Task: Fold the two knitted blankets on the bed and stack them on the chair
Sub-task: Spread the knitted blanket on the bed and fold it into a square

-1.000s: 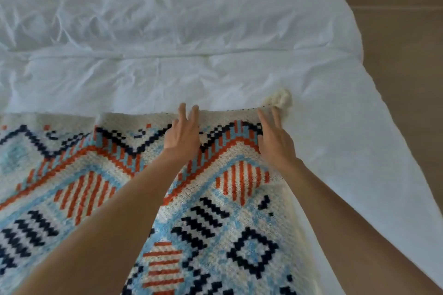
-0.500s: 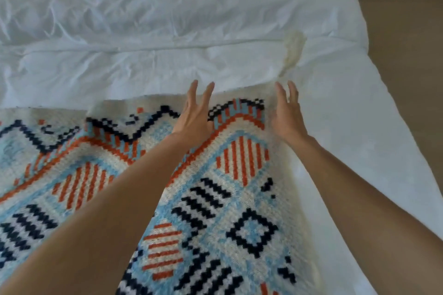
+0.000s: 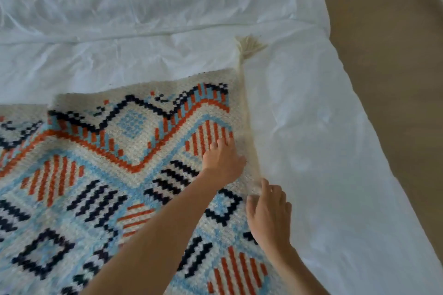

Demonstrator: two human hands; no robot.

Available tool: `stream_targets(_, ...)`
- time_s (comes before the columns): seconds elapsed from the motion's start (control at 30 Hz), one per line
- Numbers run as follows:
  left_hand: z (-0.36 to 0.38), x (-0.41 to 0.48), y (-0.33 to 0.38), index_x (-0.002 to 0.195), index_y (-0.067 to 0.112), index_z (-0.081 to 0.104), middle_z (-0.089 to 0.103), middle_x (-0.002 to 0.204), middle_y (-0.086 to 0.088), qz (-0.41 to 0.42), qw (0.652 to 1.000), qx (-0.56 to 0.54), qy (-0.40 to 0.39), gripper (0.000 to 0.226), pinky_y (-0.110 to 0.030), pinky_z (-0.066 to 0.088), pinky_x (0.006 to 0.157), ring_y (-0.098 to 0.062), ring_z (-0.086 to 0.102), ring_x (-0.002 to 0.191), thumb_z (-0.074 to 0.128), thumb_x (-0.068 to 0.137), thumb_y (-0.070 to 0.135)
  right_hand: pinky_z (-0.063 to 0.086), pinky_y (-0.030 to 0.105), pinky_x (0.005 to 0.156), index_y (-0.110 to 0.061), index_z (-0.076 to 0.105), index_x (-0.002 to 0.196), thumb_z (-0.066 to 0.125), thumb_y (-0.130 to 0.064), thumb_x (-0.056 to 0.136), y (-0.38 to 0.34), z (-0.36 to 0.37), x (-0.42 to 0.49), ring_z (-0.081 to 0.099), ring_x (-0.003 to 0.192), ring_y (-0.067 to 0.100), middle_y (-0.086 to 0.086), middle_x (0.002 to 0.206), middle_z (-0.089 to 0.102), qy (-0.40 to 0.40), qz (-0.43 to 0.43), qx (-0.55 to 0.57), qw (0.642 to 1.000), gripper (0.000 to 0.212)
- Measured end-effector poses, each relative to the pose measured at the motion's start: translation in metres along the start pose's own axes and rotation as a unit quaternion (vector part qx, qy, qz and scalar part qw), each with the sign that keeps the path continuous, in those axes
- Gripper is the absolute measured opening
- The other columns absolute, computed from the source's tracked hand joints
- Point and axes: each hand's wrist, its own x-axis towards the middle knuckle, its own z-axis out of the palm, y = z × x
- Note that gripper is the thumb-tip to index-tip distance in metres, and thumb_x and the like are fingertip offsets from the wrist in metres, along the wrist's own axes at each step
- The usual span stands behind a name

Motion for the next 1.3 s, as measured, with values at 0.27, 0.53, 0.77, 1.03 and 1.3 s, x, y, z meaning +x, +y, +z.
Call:
stream_targets(0.27,0.015,-0.002,0.047,0.115,0.005,0.048,0.060,0.092,-0.009,-0.050,0.997,-0.066,0.000,0.024,-0.029,0.051,0.064,-0.020,0.059,0.075,0.035,0.099,0.018,0.035,0.017,0.037,-0.003,0.056,0.102,0.055,-0.014,0.093,0.032,0.010,-0.015,0.047,0.046,0.012,0.008,0.085,0.057,0.030,0.006,0.072,0.997,0.014)
stream_targets(0.53,0.028,-0.014,0.079,0.114,0.007,0.040,0.057,0.107,-0.014,-0.035,0.992,-0.120,0.032,0.027,-0.034,0.043,0.067,-0.026,0.057,0.087,0.028,0.100,0.027,0.050,0.025,0.062,-0.005,0.054,0.116,0.044,-0.036,0.096,0.076,0.004,-0.040,0.058,0.077,0.017,0.007,0.097,0.059,0.027,0.014,0.095,0.995,0.039)
stream_targets(0.77,0.056,-0.062,0.108,0.076,0.009,0.052,0.048,0.063,-0.002,0.002,0.993,0.080,-0.090,0.056,-0.024,0.035,0.049,-0.015,0.047,0.053,0.033,0.090,0.060,0.050,0.033,0.058,-0.008,0.062,0.092,0.062,-0.032,0.085,0.110,0.019,-0.143,0.059,0.070,0.023,0.004,0.078,0.060,0.000,0.025,0.040,0.999,0.025)
stream_targets(1.03,0.092,-0.108,0.130,0.103,0.002,0.056,0.050,0.078,-0.006,-0.035,0.997,0.016,-0.071,0.025,-0.025,0.041,0.058,-0.018,0.051,0.069,0.038,0.095,0.017,0.047,0.035,0.053,-0.008,0.059,0.081,0.069,-0.011,0.081,0.132,0.025,-0.186,0.057,0.061,0.026,0.005,0.069,0.058,0.027,-0.001,0.064,0.998,0.011)
stream_targets(1.3,0.104,-0.123,0.165,0.108,0.002,0.046,0.049,0.082,-0.005,-0.052,0.994,-0.080,-0.056,0.026,-0.023,0.037,0.047,-0.012,0.045,0.057,0.031,0.099,0.021,0.051,0.037,0.062,-0.004,0.055,0.107,0.058,-0.031,0.090,0.179,0.011,-0.201,0.058,0.082,0.025,0.010,0.095,0.058,0.004,0.084,0.180,0.980,0.032)
